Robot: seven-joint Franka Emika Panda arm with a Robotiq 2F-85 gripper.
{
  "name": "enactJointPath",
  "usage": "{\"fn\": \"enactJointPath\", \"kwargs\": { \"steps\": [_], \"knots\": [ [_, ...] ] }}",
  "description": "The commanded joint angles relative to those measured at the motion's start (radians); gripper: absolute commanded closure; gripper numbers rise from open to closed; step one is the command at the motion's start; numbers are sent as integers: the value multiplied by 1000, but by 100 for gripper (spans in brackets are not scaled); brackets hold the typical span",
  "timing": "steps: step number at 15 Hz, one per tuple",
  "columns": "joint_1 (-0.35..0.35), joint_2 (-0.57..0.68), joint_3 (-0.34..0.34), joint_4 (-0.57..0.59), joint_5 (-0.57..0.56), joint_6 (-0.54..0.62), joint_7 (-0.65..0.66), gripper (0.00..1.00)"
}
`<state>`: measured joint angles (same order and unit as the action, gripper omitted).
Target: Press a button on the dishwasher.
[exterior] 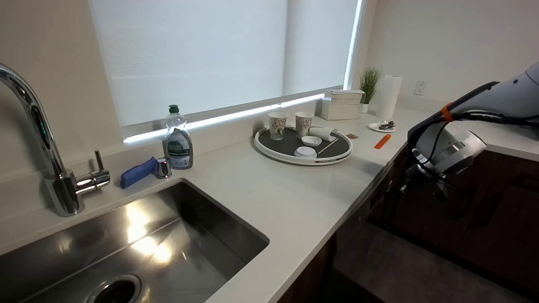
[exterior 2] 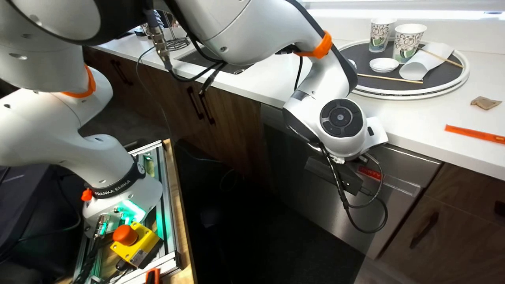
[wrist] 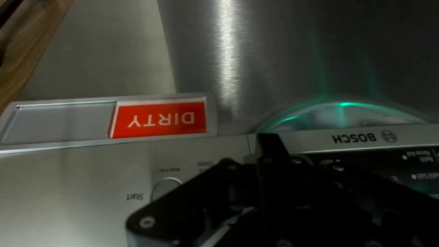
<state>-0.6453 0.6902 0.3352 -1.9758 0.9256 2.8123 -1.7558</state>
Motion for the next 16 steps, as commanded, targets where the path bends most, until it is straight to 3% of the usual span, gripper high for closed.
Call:
{"fn": "enactJointPath", "kwargs": {
  "steps": [1, 8, 16],
  "knots": [
    [-26, 40, 40, 33, 44, 27, -44, 100],
    [-39, 65, 61, 55, 52, 23, -31, 100],
    [-118, 71, 143, 60, 199, 17, -31, 100]
  ]
}}
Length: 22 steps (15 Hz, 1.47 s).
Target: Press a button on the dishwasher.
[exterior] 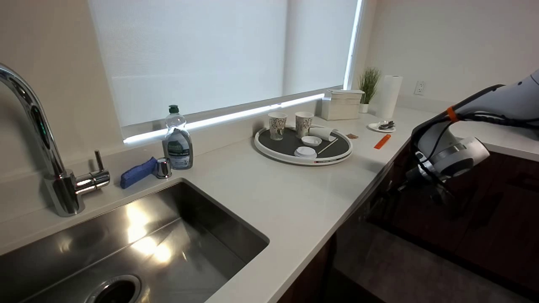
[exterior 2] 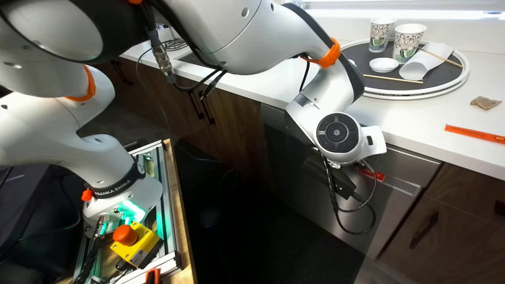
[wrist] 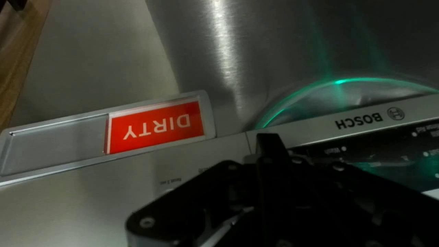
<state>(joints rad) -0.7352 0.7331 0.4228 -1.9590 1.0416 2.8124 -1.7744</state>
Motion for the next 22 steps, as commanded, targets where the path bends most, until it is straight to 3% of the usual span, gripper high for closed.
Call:
{"fn": "enactJointPath", "kwargs": {
  "steps": [1, 8, 22],
  "knots": [
    [-32, 28, 60, 43, 99, 18, -6, 100],
    [-42, 26, 60, 52, 172, 16, 38, 100],
    [-27, 33, 56, 63, 149, -42, 198, 100]
  ]
}}
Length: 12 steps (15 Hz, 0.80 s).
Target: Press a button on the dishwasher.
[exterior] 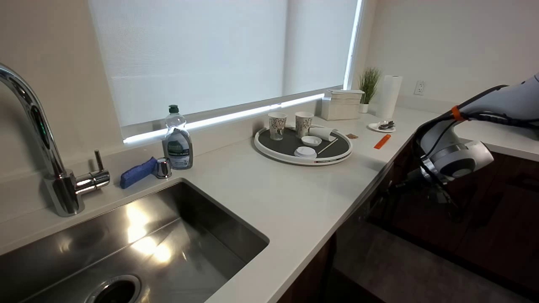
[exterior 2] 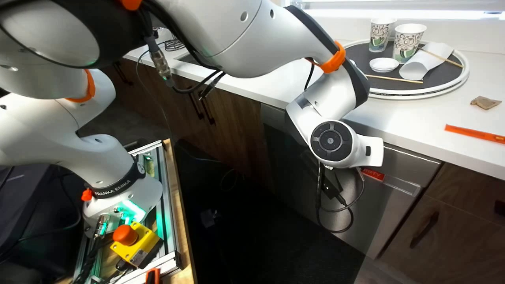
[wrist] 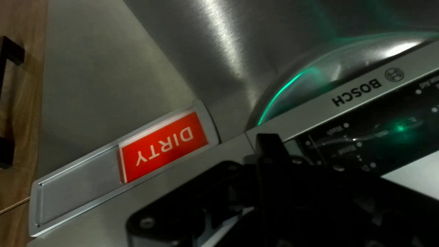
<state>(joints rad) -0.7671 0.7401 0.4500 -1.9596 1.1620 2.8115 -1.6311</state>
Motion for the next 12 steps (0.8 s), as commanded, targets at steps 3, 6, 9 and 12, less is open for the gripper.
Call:
{"fn": "enactJointPath", "kwargs": {
  "steps": [3, 6, 9, 12],
  "knots": [
    [0, 26, 34, 65, 34, -43, 86, 100],
    [-1, 26, 38, 67, 36, -35, 101, 100],
    [6, 18, 31, 56, 26, -10, 88, 100],
    [13, 1, 9, 32, -16, -17, 90, 100]
  ]
}}
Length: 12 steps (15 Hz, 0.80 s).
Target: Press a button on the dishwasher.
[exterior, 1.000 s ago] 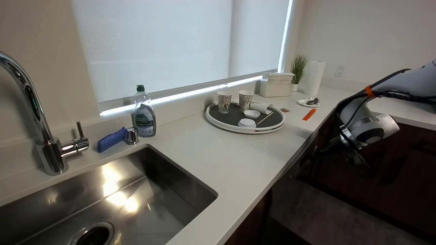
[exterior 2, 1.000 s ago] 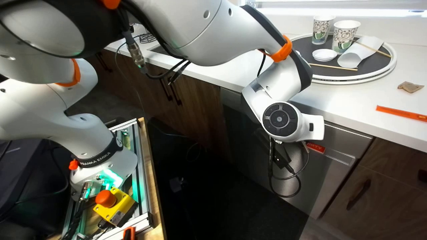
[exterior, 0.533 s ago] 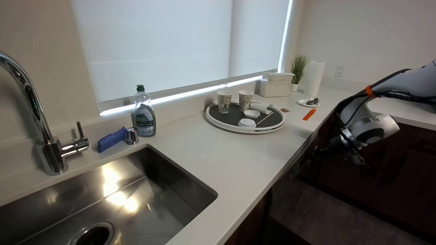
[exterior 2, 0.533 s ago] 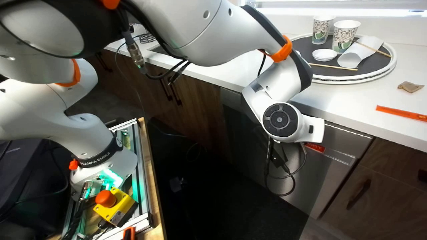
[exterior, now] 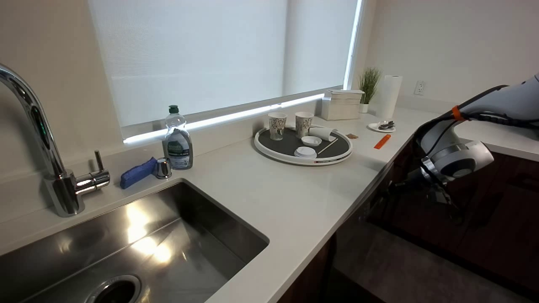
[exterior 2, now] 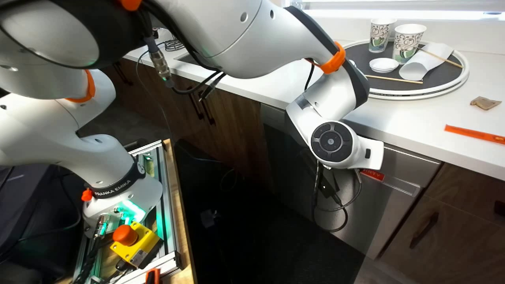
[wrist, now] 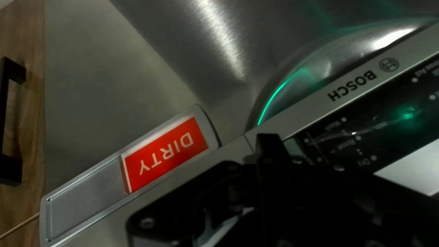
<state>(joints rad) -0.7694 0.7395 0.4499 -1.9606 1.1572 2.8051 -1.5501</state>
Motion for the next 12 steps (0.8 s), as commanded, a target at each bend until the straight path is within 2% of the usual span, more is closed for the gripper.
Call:
{"fn": "enactJointPath", "kwargs": {
  "steps": [1, 12],
  "knots": [
    [15, -5, 4, 24, -24, -14, 9, 100],
    [44, -54, -37, -35, -147, 23, -11, 100]
  ]
}}
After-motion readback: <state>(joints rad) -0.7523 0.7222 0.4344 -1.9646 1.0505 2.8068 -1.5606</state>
